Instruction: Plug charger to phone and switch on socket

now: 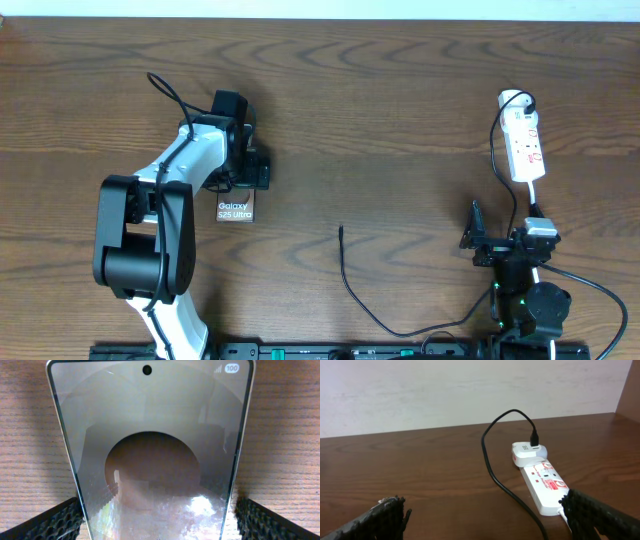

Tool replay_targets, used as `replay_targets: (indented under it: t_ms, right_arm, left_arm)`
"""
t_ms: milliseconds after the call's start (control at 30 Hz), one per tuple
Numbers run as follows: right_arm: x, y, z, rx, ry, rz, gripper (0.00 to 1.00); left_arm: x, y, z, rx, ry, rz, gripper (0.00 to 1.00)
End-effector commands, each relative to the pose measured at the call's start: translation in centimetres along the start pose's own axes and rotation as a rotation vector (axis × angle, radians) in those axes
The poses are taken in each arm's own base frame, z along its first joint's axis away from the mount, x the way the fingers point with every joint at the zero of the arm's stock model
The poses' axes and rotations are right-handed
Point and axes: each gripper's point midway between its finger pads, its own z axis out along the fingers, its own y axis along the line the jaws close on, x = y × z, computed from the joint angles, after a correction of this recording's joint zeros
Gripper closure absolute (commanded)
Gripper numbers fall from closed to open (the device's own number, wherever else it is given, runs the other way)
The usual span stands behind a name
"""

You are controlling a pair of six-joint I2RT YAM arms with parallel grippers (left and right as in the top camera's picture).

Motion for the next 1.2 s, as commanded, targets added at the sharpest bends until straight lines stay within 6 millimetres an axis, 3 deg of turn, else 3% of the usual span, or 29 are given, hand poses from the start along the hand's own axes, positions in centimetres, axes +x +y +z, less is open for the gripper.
replay_targets:
  t_ms: [0, 67, 300, 433, 533, 1167]
  right_arm:
    - [0.18, 0.14, 0.01, -0.004, 0.006, -0.012, 0.01]
    - [0.18, 0.14, 0.01, -0.004, 0.006, -0.012, 0.01]
    - [0.18, 0.14, 0.01, -0.004, 0.006, -0.012, 0.01]
    - [0.18, 0.14, 0.01, -0.004, 0.006, -0.012, 0.01]
    - [0.18, 0.14, 0.01, -0.004, 0.006, -0.012, 0.01]
    - [0.18, 0.14, 0.01, -0.004, 0.006, -0.012, 0.01]
  left_arm:
    - [1.07, 0.32, 0.43, -0.017, 0.028, 0.034, 0.02]
    - [1.07, 0.32, 0.43, -0.017, 0.028, 0.034, 0.12]
    - [1.08, 0.32, 0.43, -0.017, 0.028, 0.034, 0.15]
    - [1.08, 0.32, 0.43, -0.017, 0.028, 0.034, 0.14]
    - [1.09, 0.31, 0.43, -0.016, 0.028, 0.033, 0.04]
    - [1.5, 0.36, 0.68, -0.017, 0.039, 0.034, 0.04]
